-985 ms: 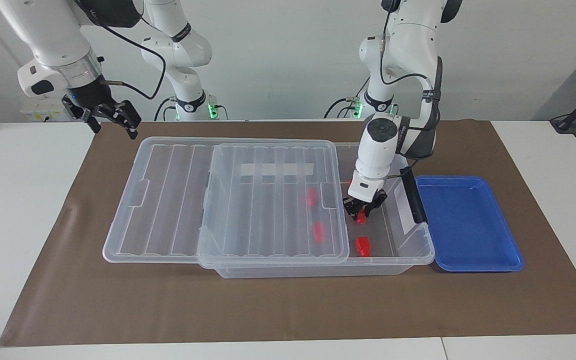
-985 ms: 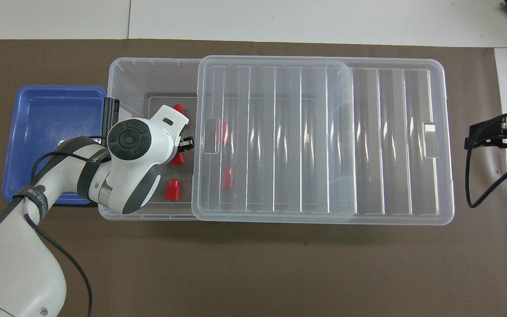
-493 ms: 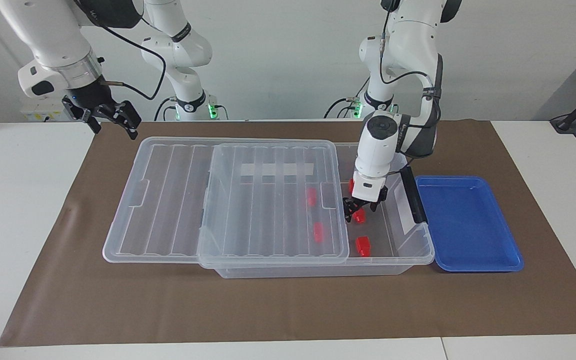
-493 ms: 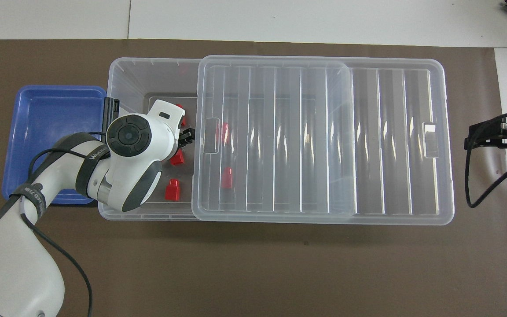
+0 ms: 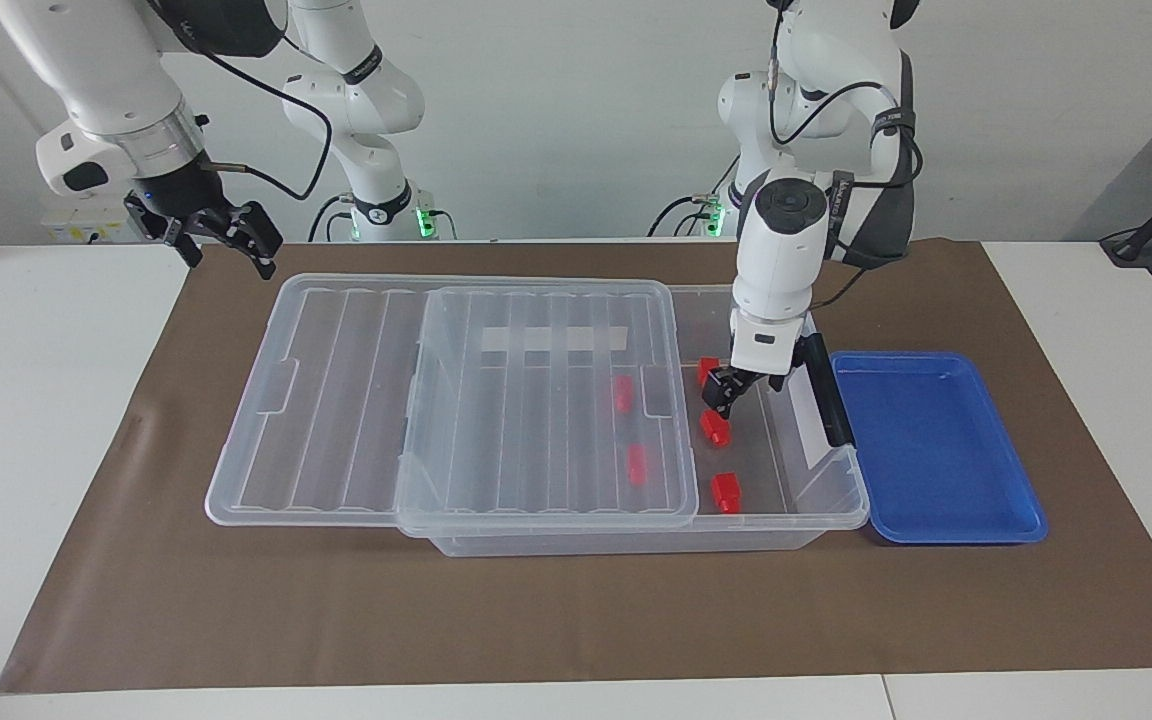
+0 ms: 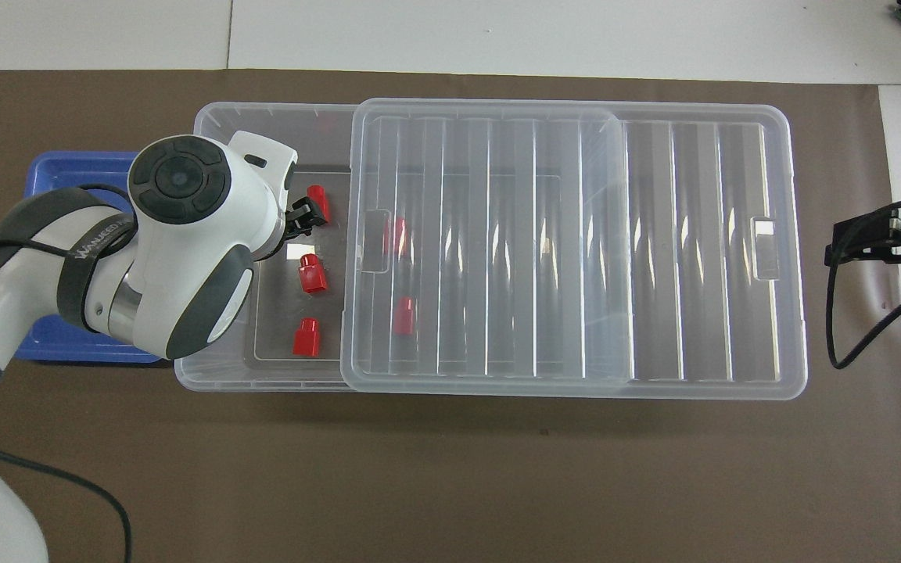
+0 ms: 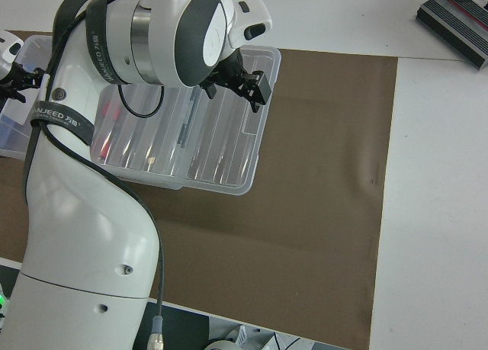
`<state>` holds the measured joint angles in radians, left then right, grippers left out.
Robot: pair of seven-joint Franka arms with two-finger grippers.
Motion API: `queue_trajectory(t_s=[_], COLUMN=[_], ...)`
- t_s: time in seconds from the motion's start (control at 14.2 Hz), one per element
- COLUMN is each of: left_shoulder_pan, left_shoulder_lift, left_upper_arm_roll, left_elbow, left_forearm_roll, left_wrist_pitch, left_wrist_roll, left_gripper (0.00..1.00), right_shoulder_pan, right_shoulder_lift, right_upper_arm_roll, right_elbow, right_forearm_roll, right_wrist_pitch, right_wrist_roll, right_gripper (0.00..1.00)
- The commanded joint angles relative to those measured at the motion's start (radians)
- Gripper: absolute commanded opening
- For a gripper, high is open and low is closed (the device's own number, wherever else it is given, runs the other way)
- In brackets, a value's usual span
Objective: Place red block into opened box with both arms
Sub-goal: 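Withdraw the left gripper back past the blue tray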
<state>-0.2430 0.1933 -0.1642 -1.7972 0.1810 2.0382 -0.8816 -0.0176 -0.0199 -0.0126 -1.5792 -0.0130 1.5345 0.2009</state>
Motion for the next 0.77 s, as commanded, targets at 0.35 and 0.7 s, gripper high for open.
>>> queue_trajectory(t_s=[0.35, 0.7], left_shoulder_pan=[0.088, 0.274], left_shoulder_lift=[-0.098, -0.205], left_upper_arm_roll=[0.023, 0.026], left_elbow=[0.177, 0.177], left_forearm_roll=[0.008, -0.075], left_wrist_pitch=[-0.320, -0.403], left_wrist_roll=[0.267, 0.567], left_gripper=[1.00, 1.00], right_shoulder_pan=[-0.018, -0.035], right_shoulder_lift=[-0.026, -0.043], right_upper_arm_roll=[0.005, 0.005], right_elbow=[-0.035, -0.076], right_forearm_roll=[0.022, 0.024], right_wrist_pitch=[0.024, 0.070], right_wrist_roll=[-0.031, -0.155], right_gripper=[1.00, 1.00])
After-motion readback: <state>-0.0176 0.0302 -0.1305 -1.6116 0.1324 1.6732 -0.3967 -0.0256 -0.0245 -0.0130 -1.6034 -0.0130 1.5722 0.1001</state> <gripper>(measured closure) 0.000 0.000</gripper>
